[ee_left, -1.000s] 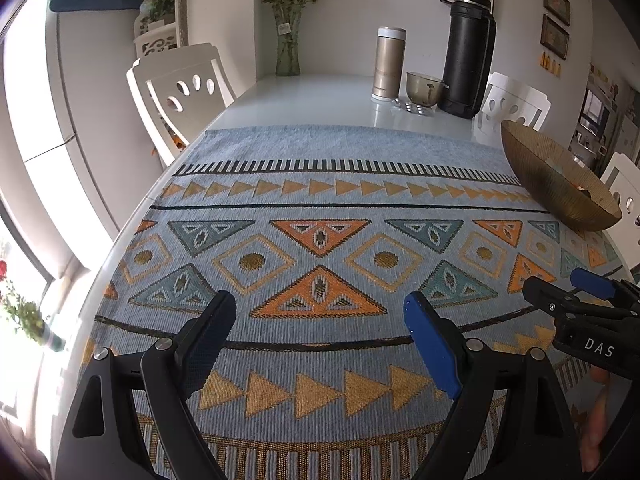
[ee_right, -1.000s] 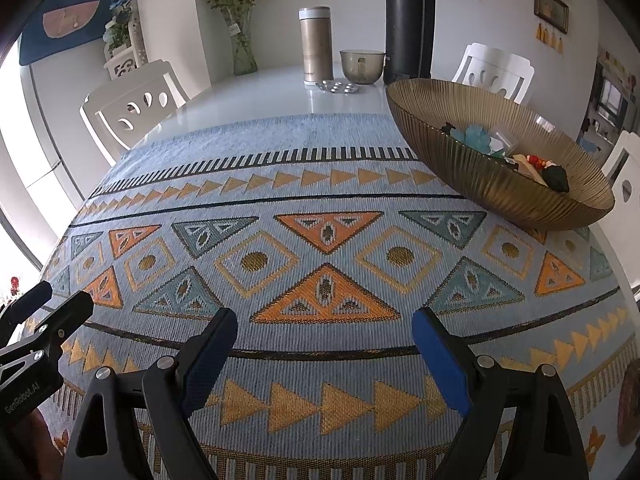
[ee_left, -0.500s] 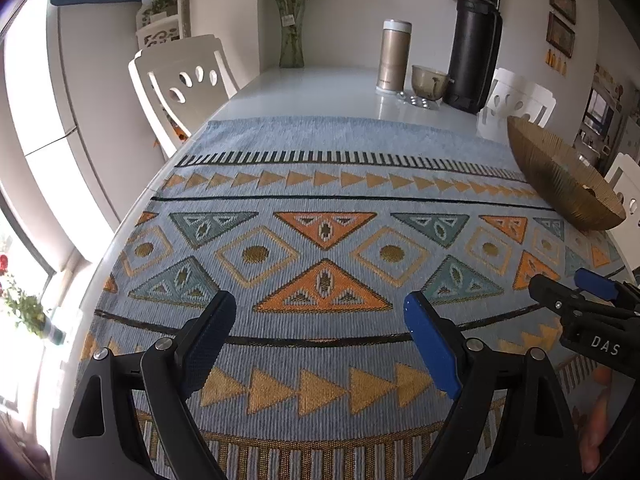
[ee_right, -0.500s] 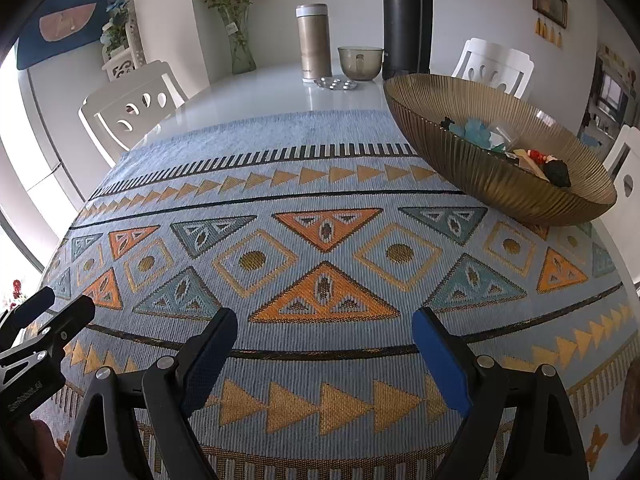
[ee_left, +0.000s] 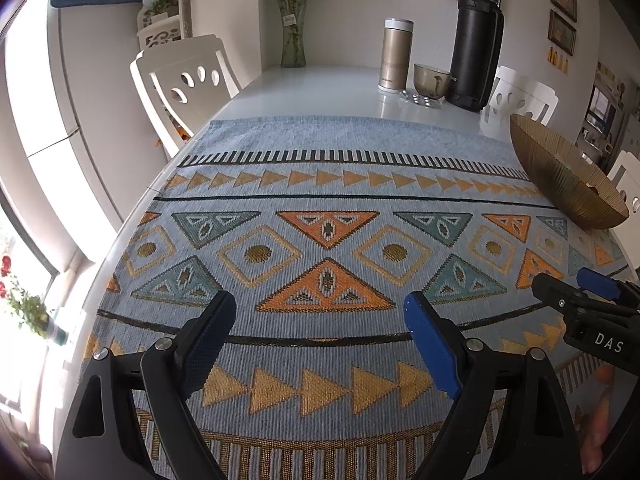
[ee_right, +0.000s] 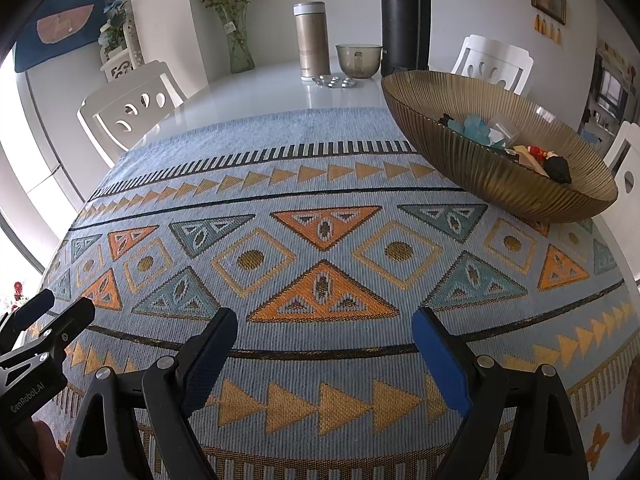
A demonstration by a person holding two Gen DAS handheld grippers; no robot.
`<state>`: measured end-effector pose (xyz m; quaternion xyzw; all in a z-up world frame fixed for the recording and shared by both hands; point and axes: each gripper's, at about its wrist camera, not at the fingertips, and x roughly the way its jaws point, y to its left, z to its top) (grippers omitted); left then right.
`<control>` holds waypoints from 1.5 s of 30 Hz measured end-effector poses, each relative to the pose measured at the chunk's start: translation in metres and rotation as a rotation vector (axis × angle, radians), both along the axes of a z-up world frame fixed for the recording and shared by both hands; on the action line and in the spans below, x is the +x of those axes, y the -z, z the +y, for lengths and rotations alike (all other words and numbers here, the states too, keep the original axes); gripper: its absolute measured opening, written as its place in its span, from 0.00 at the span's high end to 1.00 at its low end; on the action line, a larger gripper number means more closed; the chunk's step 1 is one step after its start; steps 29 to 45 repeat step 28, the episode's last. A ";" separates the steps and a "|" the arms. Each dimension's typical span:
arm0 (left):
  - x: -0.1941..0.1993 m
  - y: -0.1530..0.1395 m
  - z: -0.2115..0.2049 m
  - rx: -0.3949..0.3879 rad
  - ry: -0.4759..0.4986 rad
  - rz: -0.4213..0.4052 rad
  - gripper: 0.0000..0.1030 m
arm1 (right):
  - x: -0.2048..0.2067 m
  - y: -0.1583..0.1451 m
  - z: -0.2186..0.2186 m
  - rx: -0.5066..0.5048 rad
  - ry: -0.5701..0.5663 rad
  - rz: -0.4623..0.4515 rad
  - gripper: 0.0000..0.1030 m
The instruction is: Organize rigid objects
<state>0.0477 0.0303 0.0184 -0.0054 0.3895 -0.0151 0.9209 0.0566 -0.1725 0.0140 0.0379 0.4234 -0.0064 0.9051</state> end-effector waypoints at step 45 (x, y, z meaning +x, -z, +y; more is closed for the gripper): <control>-0.009 -0.008 -0.006 0.055 0.013 -0.090 0.17 | -0.001 0.001 -0.001 0.006 0.012 0.006 0.15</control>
